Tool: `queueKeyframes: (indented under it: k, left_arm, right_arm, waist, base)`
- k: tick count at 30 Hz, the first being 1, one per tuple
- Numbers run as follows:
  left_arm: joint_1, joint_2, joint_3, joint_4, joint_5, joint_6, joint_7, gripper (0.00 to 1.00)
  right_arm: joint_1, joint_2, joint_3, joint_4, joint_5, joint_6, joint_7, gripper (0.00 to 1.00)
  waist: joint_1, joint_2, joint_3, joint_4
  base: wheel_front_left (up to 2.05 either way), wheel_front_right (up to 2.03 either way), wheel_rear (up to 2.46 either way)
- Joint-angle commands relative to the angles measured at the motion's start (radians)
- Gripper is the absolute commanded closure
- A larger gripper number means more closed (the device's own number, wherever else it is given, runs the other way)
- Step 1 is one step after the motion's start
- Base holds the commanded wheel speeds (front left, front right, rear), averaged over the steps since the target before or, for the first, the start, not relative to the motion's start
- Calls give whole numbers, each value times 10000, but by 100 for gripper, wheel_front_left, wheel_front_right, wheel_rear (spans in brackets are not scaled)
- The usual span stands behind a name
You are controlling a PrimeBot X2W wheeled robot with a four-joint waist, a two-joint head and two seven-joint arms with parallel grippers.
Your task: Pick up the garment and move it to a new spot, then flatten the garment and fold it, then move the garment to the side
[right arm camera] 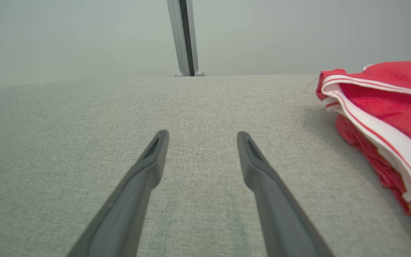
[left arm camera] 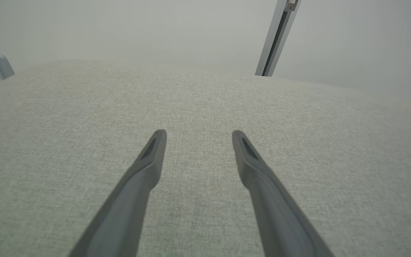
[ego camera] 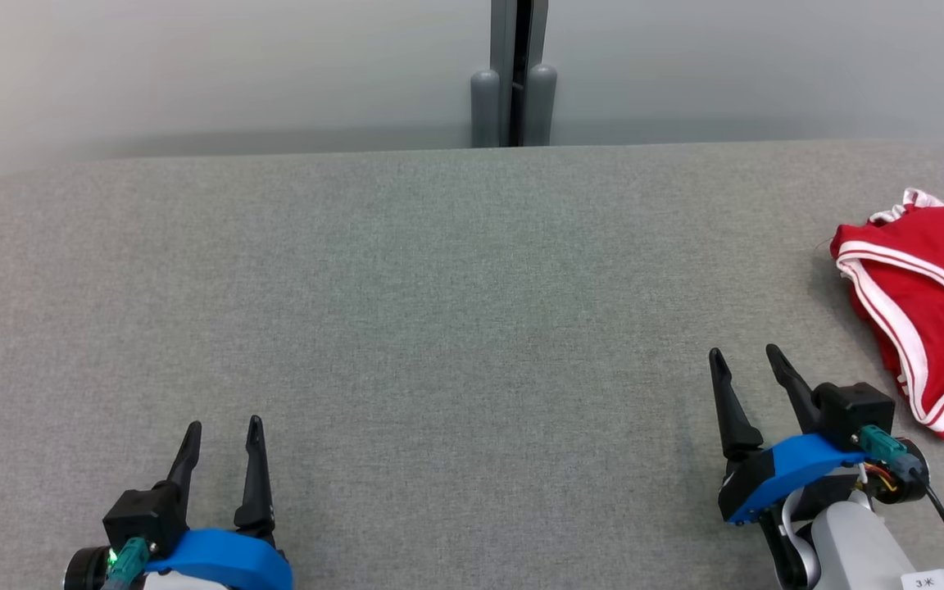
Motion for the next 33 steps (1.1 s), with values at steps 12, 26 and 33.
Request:
queueKeyframes:
  k: [12, 26, 33]
  left_arm:
    - [514, -10, -30, -192, -326, 133, -2, 0]
    - [852, -9, 72, -172, -394, 82, -1, 0]
    - [1002, -10, 33, -205, -498, 63, -1, 0]
  right_arm:
    - [664, -32, 178, -238, 239, -4, -46, 0]
    - [980, -32, 370, -343, 346, -4, -46, 0]
    - [1025, -31, 390, -394, 381, -4, -46, 0]
  waist:
    - [0, 0, -952, -133]
    - [0, 0, -1578, 3]
    - [0, 0, -1732, 84]
  base:
    - [0, 0, 0]
    - [0, 0, 0]
    - [0, 0, 0]
